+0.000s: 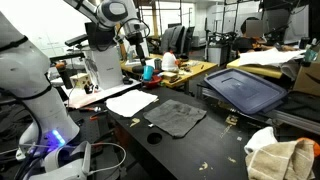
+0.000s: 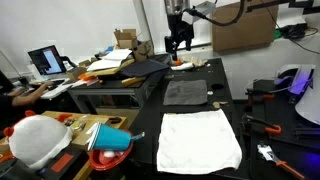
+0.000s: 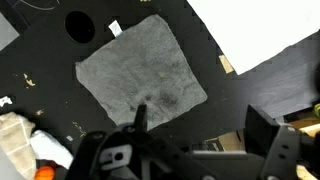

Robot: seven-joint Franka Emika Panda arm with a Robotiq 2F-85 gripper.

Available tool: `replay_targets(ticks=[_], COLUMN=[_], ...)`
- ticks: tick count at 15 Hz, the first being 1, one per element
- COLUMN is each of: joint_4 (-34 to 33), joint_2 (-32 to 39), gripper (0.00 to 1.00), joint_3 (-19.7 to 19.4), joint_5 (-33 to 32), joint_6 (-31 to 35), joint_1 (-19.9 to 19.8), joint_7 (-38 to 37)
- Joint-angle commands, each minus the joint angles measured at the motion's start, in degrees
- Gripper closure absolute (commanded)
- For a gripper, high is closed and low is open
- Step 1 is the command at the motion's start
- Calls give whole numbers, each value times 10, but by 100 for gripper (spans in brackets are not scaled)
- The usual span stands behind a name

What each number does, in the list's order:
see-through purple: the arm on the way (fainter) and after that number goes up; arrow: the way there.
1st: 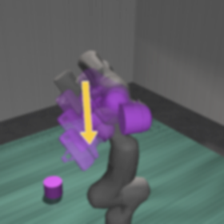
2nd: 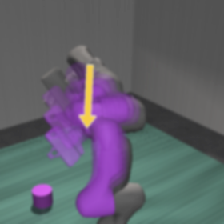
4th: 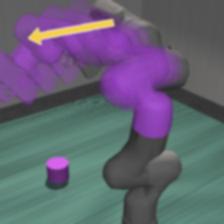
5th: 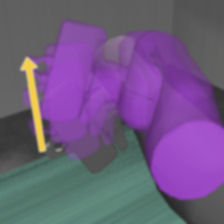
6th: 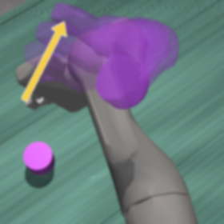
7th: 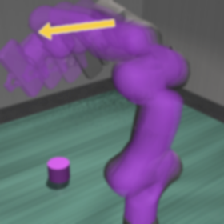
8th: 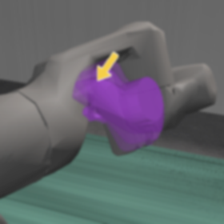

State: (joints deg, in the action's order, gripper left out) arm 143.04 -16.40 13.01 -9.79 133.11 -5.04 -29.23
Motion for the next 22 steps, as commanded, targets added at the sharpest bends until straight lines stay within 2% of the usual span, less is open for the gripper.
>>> replay_targets(ticks=[1, 2, 6, 9, 11, 15, 22], joint_4=[-1, -1, -1, -8, -16, -68, -270], joint_2=[1, 1, 34, 72, 102, 172, 343], gripper=[0, 0, 0, 0, 0, 0, 0], joint_3=[-14, -14, -8, -31, -59, -118, -202], joint_5=[-5, -5, -34, -46, -52, -53, -41], joint_6=[-2, -2, 5, 9, 24, 43, 21], joint_1=[14, 14, -3, -11, -16, -19, -20], joint_7=[-3, -3, -112, -187, -203, -165, -3])
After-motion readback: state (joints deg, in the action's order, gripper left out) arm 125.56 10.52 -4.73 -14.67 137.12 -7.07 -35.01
